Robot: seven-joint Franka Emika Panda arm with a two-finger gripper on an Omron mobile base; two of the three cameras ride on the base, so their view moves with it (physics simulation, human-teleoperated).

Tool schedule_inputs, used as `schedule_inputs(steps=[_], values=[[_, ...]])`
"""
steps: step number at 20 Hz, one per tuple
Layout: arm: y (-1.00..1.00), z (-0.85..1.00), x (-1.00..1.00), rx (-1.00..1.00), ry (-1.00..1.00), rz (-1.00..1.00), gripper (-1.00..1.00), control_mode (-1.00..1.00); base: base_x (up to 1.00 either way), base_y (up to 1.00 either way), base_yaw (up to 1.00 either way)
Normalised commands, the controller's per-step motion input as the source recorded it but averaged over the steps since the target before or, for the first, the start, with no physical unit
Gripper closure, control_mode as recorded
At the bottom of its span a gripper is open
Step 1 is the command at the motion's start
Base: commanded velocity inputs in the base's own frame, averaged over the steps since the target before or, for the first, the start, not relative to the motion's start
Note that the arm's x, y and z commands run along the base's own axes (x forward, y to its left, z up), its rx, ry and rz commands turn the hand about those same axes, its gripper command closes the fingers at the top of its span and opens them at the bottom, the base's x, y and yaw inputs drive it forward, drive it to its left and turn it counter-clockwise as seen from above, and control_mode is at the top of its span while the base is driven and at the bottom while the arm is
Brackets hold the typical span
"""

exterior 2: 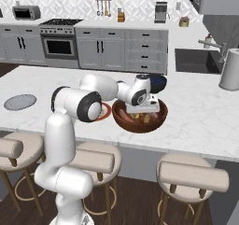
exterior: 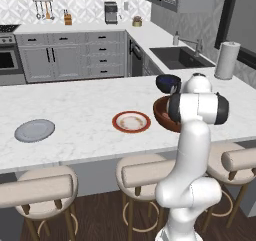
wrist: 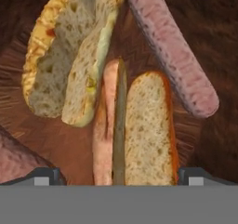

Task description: Place one bun and one sausage from the bowl on each plate.

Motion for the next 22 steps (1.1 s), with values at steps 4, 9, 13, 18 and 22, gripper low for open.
schedule_inputs(steps=[4, 9, 13, 18, 22], values=[[0.0, -0.25, 0.0, 0.0, 0.0, 0.0, -1.0, -1.0, 0.0, 0.0, 0.0], [0.0, -0.21, 0.0, 0.0, 0.0, 0.0, -1.0, -1.0, 0.0, 0.0, 0.0], [0.0, 0.0, 0.0, 0.0, 0.0, 0.0, -1.0, -1.0, 0.0, 0.0, 0.0], [0.0, 0.0, 0.01, 0.0, 0.0, 0.0, 1.0, -1.0, 0.0, 0.0, 0.0], [0.0, 0.0, 0.0, 0.0, 0.0, 0.0, 1.0, -1.0, 0.0, 0.0, 0.0]])
